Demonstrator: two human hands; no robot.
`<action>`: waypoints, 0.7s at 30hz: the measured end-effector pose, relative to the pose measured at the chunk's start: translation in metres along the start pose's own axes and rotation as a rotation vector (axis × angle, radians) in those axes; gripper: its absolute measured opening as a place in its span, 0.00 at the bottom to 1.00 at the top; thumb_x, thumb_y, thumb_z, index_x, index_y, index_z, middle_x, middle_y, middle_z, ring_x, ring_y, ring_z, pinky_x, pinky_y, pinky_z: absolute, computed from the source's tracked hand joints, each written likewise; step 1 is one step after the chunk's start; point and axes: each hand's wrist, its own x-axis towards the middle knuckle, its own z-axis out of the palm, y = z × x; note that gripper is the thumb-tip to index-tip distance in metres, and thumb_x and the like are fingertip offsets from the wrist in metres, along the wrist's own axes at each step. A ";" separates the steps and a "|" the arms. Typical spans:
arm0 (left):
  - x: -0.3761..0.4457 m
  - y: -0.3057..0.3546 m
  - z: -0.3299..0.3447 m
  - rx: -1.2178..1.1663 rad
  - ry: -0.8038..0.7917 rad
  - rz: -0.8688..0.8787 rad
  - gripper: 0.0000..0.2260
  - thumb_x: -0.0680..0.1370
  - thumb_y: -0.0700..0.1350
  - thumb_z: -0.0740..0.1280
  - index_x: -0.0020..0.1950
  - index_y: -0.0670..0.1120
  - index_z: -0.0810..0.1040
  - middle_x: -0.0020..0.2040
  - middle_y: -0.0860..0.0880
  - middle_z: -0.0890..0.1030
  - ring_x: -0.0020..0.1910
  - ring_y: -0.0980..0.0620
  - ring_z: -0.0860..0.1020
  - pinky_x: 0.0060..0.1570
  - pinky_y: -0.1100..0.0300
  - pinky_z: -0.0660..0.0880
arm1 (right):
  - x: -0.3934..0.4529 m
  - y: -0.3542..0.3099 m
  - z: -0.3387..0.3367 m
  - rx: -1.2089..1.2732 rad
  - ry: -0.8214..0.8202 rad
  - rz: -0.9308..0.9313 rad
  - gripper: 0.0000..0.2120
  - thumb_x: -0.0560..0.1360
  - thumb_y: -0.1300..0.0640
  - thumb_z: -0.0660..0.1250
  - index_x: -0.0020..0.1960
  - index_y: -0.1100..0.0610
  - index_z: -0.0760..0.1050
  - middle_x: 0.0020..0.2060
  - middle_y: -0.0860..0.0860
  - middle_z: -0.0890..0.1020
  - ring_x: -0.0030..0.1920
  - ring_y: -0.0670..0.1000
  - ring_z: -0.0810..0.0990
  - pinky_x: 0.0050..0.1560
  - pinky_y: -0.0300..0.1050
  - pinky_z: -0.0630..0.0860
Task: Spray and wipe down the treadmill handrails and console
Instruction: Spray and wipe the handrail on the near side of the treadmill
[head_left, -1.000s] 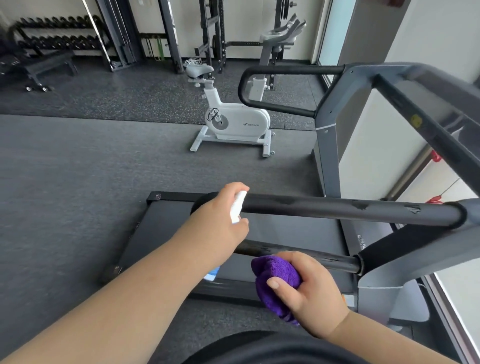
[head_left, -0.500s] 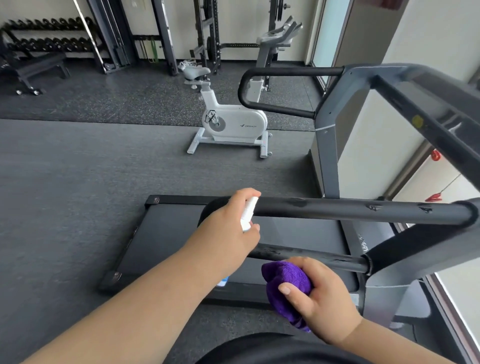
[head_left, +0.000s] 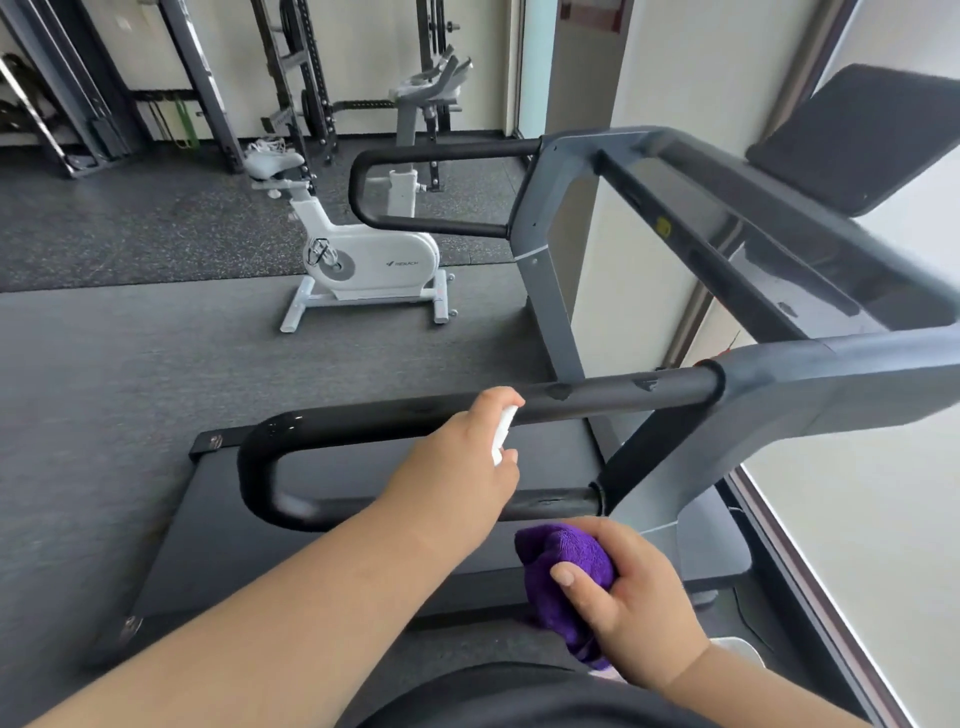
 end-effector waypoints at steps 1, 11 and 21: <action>-0.004 0.000 0.001 -0.021 0.013 -0.017 0.20 0.81 0.50 0.62 0.68 0.65 0.59 0.55 0.56 0.76 0.46 0.52 0.75 0.37 0.58 0.70 | -0.001 0.001 -0.006 0.041 0.032 0.016 0.12 0.66 0.34 0.66 0.48 0.34 0.78 0.45 0.37 0.83 0.46 0.43 0.81 0.47 0.38 0.76; -0.064 0.007 0.028 -0.239 0.171 -0.143 0.26 0.76 0.59 0.62 0.62 0.83 0.50 0.54 0.69 0.73 0.47 0.66 0.74 0.37 0.71 0.68 | 0.070 -0.015 -0.095 0.128 0.575 -0.168 0.09 0.76 0.39 0.60 0.54 0.37 0.73 0.48 0.33 0.79 0.49 0.37 0.78 0.48 0.27 0.70; -0.083 0.008 0.026 -0.275 0.217 -0.216 0.23 0.76 0.56 0.64 0.63 0.78 0.59 0.51 0.65 0.77 0.34 0.59 0.77 0.35 0.60 0.76 | 0.132 0.002 -0.062 -0.699 0.251 -0.277 0.20 0.80 0.38 0.53 0.52 0.51 0.77 0.45 0.47 0.83 0.49 0.55 0.79 0.57 0.52 0.67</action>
